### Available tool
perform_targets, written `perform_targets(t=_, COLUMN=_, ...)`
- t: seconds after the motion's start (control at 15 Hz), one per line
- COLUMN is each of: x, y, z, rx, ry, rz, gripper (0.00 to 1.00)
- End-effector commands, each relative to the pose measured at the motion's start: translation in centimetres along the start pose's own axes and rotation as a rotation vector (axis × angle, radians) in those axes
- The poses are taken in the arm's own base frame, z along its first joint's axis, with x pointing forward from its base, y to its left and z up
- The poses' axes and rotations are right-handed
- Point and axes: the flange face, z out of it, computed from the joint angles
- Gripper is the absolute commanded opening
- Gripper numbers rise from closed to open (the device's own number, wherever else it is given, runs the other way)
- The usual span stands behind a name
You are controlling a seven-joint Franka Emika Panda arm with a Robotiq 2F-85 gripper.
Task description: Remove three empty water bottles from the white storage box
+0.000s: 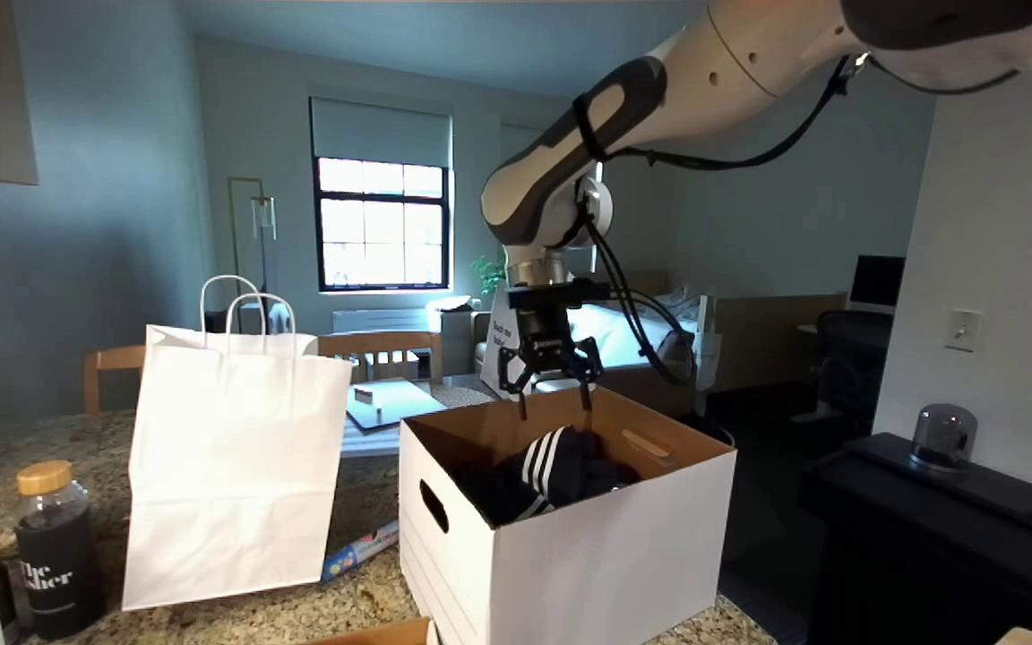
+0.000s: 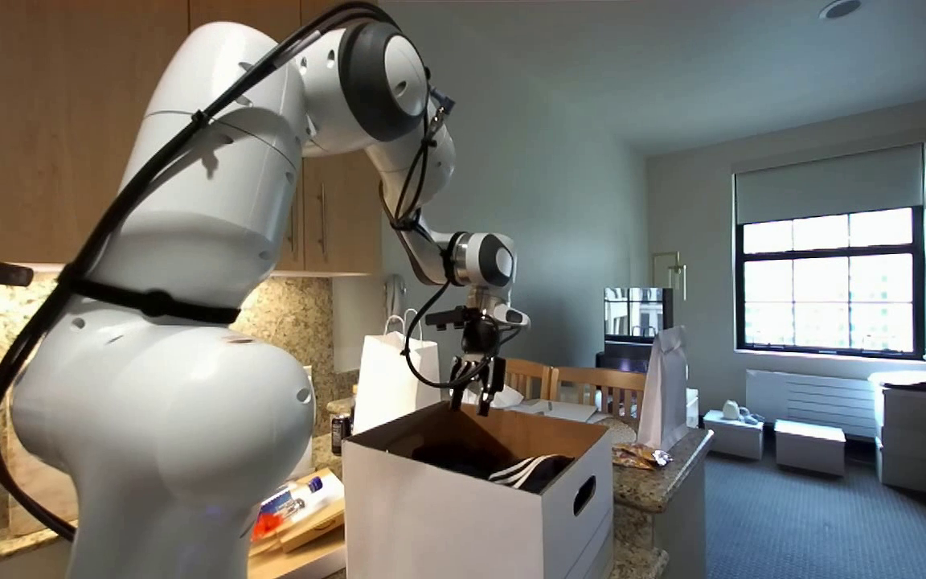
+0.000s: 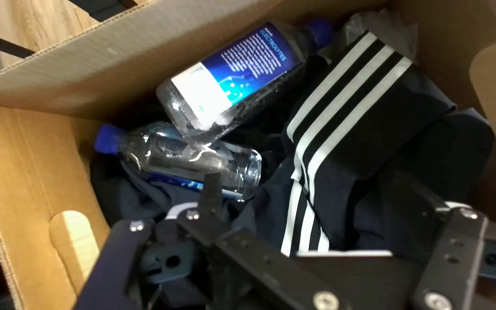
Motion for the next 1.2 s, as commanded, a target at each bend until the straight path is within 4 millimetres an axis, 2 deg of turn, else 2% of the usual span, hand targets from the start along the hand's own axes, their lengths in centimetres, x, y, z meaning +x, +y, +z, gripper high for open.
perform_targets(t=0.0, x=0.8, y=-1.1, z=2.6, rx=-0.03, ry=-0.042, rz=-0.061, gripper=1.0)
perform_targets(t=0.2, x=1.5, y=-1.4, z=3.8, rx=-0.033, ry=-0.021, rz=-0.141, gripper=1.0)
perform_targets(t=0.53, x=1.8, y=-2.3, z=4.0, rx=0.008, ry=0.017, rz=-0.216, gripper=1.0)
perform_targets(t=0.87, x=1.1, y=-3.3, z=3.3, rx=0.072, ry=0.051, rz=-0.251, gripper=1.0)
perform_targets(t=1.13, x=0.3, y=-4.7, z=2.9, rx=0.079, ry=0.114, rz=-0.281, gripper=1.0)
